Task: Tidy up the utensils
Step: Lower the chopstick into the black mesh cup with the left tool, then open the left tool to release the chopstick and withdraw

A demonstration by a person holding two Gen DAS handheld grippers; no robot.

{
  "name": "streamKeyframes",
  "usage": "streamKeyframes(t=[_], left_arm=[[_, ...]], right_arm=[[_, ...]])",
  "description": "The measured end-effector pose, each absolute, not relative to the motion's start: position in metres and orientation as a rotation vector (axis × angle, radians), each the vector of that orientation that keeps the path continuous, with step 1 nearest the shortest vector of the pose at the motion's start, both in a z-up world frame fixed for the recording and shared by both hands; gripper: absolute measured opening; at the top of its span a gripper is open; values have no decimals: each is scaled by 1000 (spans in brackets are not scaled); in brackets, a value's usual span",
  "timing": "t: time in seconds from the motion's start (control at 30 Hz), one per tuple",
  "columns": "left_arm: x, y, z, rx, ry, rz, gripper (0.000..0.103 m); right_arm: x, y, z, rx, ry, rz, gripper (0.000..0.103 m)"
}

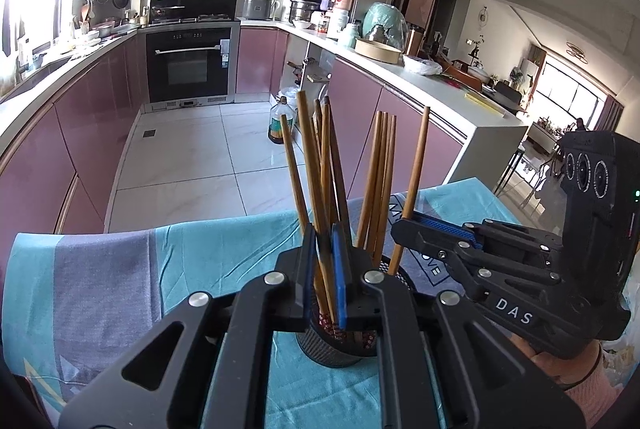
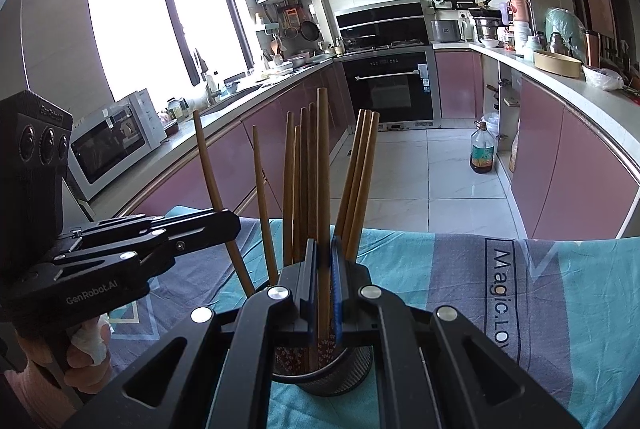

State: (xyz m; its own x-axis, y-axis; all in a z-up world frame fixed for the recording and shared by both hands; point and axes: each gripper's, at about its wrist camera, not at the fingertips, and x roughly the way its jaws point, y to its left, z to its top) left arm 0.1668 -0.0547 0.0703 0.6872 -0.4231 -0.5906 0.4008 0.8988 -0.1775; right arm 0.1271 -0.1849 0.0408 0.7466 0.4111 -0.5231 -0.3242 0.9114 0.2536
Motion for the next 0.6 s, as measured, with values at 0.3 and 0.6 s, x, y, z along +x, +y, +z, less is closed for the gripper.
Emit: streamKeyframes(t=[0.3, 0.6], left_arm=[[178, -57, 55, -37, 702, -438, 9], [184, -60, 46, -37, 713, -432, 9]], right_arm=[[132, -188, 39, 167, 614, 402, 5], [133, -189, 37, 176, 617, 401, 7]])
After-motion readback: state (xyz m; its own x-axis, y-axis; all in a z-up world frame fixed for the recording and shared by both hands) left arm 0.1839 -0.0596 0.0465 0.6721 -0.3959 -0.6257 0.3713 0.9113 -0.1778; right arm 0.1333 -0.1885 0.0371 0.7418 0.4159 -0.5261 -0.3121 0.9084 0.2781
